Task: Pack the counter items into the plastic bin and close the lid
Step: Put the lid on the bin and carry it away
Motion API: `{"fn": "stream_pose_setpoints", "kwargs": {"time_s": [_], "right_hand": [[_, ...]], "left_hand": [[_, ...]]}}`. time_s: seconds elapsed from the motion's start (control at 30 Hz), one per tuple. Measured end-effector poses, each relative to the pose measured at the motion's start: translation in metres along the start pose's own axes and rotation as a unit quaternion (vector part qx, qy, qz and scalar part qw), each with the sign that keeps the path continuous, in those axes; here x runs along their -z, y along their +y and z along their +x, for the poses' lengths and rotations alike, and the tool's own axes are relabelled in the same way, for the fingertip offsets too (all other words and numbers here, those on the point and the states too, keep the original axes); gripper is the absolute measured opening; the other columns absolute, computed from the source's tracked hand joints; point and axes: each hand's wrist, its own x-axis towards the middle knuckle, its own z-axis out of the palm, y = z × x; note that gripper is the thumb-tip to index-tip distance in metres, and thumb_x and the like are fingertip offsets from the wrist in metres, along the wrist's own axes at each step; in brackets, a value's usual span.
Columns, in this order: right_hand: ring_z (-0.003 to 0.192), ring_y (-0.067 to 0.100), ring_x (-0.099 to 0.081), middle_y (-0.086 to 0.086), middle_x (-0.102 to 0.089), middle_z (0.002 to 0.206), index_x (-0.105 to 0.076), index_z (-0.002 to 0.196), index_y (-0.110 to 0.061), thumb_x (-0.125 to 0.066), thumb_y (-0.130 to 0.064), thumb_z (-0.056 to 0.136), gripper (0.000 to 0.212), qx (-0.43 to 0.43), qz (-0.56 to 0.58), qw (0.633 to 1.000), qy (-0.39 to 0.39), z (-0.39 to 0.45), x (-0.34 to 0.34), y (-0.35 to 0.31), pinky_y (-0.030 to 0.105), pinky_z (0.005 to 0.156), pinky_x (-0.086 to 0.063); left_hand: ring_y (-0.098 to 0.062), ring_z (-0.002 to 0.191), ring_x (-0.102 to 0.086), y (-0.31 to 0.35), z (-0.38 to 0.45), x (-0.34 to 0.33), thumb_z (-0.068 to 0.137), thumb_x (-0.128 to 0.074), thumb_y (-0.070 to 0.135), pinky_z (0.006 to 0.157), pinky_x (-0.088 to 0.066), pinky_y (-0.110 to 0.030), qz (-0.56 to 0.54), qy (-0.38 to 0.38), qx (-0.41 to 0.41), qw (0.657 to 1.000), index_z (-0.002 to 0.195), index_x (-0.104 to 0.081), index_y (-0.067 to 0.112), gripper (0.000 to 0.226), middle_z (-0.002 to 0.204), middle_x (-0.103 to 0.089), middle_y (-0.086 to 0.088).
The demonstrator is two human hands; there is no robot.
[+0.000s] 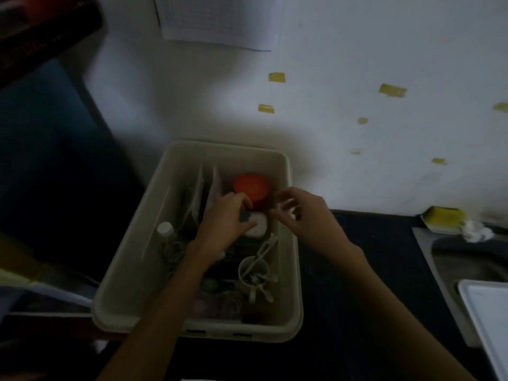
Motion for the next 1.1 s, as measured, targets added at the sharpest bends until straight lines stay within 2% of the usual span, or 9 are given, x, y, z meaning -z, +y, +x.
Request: {"fn": "stream_pose_setpoints", "kwargs": {"time_s": [0.07,0.17,0.33,0.47,0.63,0.8,0.93,1.03,1.1], "right_hand": [[0.089,0.001,-0.066,-0.012,-0.068,0.101,-0.064,0.111,-0.022,-0.068,-0.037,0.087,0.028,-0.03,0.075,0.996,0.021,-0.037,0.022,0.008,0.02,0.08,-0.056],[0.09,0.0,-0.067,-0.013,-0.07,0.098,-0.066,0.109,-0.022,-0.069,-0.032,0.087,0.024,-0.096,0.088,0.989,0.067,-0.084,0.042,0.035,0.019,0.083,-0.055],[0.086,-0.002,-0.067,-0.014,-0.071,0.093,-0.069,0.105,-0.024,-0.072,-0.029,0.087,0.02,-0.187,0.04,0.972,0.135,-0.159,0.078,0.086,0.014,0.079,-0.053],[0.086,-0.004,-0.067,-0.016,-0.071,0.092,-0.069,0.104,-0.027,-0.072,-0.031,0.087,0.018,-0.239,0.033,0.957,0.163,-0.217,0.111,0.124,0.011,0.078,-0.052],[0.085,-0.005,-0.065,-0.019,-0.07,0.091,-0.068,0.104,-0.03,-0.07,-0.032,0.088,0.016,-0.28,0.032,0.939,0.199,-0.289,0.154,0.193,0.012,0.078,-0.052],[0.081,-0.002,-0.066,-0.016,-0.07,0.09,-0.069,0.102,-0.027,-0.068,-0.031,0.09,0.013,-0.308,0.058,0.93,0.193,-0.365,0.199,0.292,0.015,0.075,-0.054],[0.078,-0.001,-0.067,-0.019,-0.07,0.085,-0.068,0.097,-0.031,-0.067,-0.035,0.088,0.009,-0.327,0.058,0.928,0.167,-0.432,0.228,0.384,0.026,0.074,-0.057],[0.076,-0.002,-0.066,-0.019,-0.07,0.087,-0.067,0.096,-0.031,-0.067,-0.035,0.087,0.01,-0.369,0.069,0.917,0.136,-0.477,0.242,0.436,0.03,0.075,-0.058],[0.076,-0.001,-0.066,-0.016,-0.071,0.09,-0.068,0.097,-0.027,-0.068,-0.033,0.087,0.013,-0.376,0.071,0.917,0.11,-0.501,0.249,0.459,0.031,0.076,-0.058]], "left_hand": [[-0.004,0.082,-0.06,0.034,-0.016,0.005,0.078,-0.078,0.03,0.072,-0.052,-0.025,-0.07,0.017,-0.025,0.997,0.095,-0.065,0.026,0.022,0.091,-0.061,0.011],[-0.002,0.078,-0.06,0.08,-0.028,-0.013,0.077,-0.08,0.028,0.068,-0.05,-0.018,-0.128,0.006,-0.048,0.991,0.091,-0.064,0.028,0.021,0.085,-0.063,0.013],[-0.005,0.072,-0.058,0.14,-0.026,-0.081,0.077,-0.079,0.029,0.071,-0.055,-0.03,-0.113,-0.065,-0.095,0.987,0.09,-0.062,0.029,0.021,0.082,-0.06,0.012],[-0.003,0.073,-0.059,0.193,-0.033,-0.13,0.081,-0.076,0.032,0.072,-0.054,-0.023,-0.083,-0.101,-0.113,0.985,0.092,-0.062,0.031,0.017,0.084,-0.061,0.013],[-0.001,0.077,-0.06,0.253,-0.045,-0.207,0.084,-0.072,0.035,0.075,-0.055,-0.024,-0.035,-0.175,-0.122,0.976,0.094,-0.061,0.032,0.015,0.088,-0.061,0.014],[0.002,0.08,-0.061,0.328,-0.051,-0.31,0.087,-0.07,0.034,0.076,-0.055,-0.022,-0.013,-0.23,-0.1,0.968,0.098,-0.062,0.03,0.014,0.088,-0.063,0.014],[0.0,0.081,-0.062,0.389,-0.06,-0.401,0.087,-0.07,0.032,0.076,-0.055,-0.023,-0.015,-0.267,-0.06,0.962,0.098,-0.063,0.026,0.014,0.09,-0.066,0.012],[-0.005,0.081,-0.063,0.421,-0.076,-0.465,0.086,-0.071,0.033,0.075,-0.056,-0.027,-0.028,-0.308,-0.003,0.951,0.098,-0.064,0.02,0.019,0.091,-0.067,0.008],[-0.009,0.077,-0.061,0.432,-0.089,-0.505,0.086,-0.071,0.036,0.067,-0.051,-0.024,-0.025,-0.347,0.056,0.936,0.092,-0.062,0.015,0.023,0.087,-0.066,0.003]]}}
